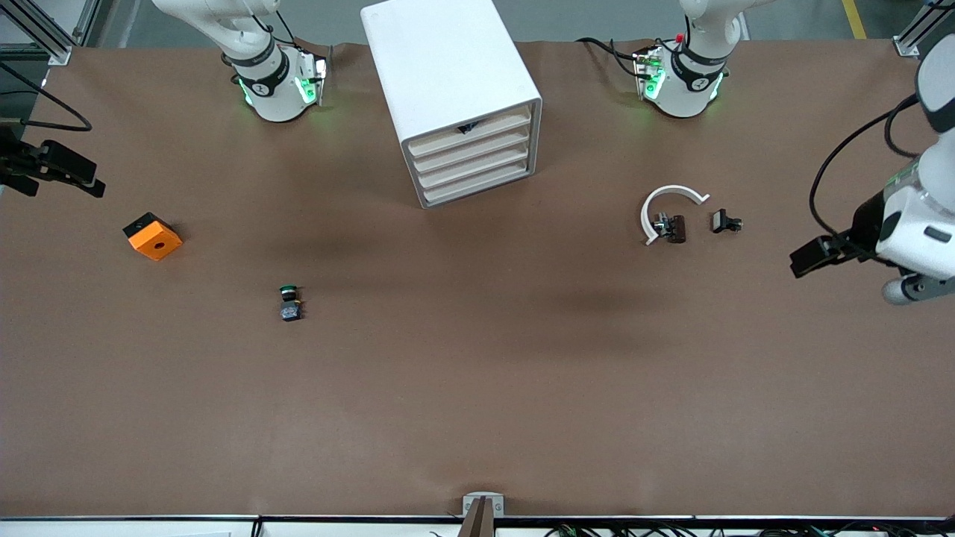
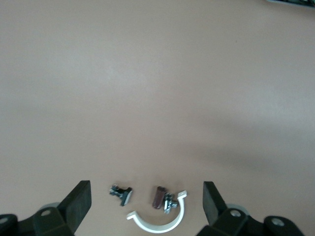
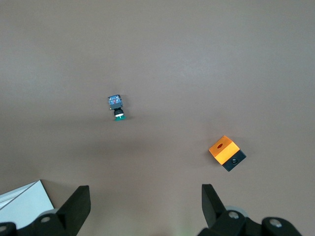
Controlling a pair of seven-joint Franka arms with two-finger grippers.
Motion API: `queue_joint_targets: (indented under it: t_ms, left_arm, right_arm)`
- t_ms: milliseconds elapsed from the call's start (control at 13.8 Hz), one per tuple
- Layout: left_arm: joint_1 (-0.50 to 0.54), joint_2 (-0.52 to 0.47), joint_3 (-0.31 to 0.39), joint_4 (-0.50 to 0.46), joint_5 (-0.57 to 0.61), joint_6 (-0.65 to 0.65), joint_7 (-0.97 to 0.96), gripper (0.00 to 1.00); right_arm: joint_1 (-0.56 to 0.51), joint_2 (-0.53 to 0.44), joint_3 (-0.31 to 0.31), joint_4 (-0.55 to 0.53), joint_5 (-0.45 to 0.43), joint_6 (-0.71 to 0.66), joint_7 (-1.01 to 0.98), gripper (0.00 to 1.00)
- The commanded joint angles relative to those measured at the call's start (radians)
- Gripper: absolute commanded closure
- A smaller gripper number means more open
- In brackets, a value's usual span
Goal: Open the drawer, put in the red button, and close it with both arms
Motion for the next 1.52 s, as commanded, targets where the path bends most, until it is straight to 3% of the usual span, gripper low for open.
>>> queue_joint_targets:
  t_ms: [0, 217, 435, 797, 1449]
  left_arm:
    - [-0.03, -0.092, 0.082, -0.026, -0.051, -0.053, 0.135, 0.0]
    - [-0.253, -0.141, 0.353, -0.042, -0.13, -0.133, 0.212, 0.0]
    - [-0.309, -0.205, 0.455, -0.104, -0.165, -0.133, 0.263, 0.0]
    - [-0.313, -0.334, 0.45, -0.236, -0.162, -0.115, 0.26, 0.0]
    - [-0.313, -0.321, 0.411, -0.238, -0.165, -0.088, 0.245, 0.0]
  right_arm:
    - [0.0, 0.009, -0.001, 0.019, -0.018, -0.007, -0.014, 0.0]
    - [0.005, 0.009, -0.001, 0.019, -0.016, -0.007, -0.013, 0.0]
    - [0.005, 0.009, 0.001, 0.019, -0.016, -0.007, -0.014, 0.0]
    - [0.005, 0.009, -0.001, 0.019, -0.019, -0.01, -0.014, 0.0]
    - [0.005, 0.009, 0.001, 0.022, -0.019, -0.007, -0.014, 0.0]
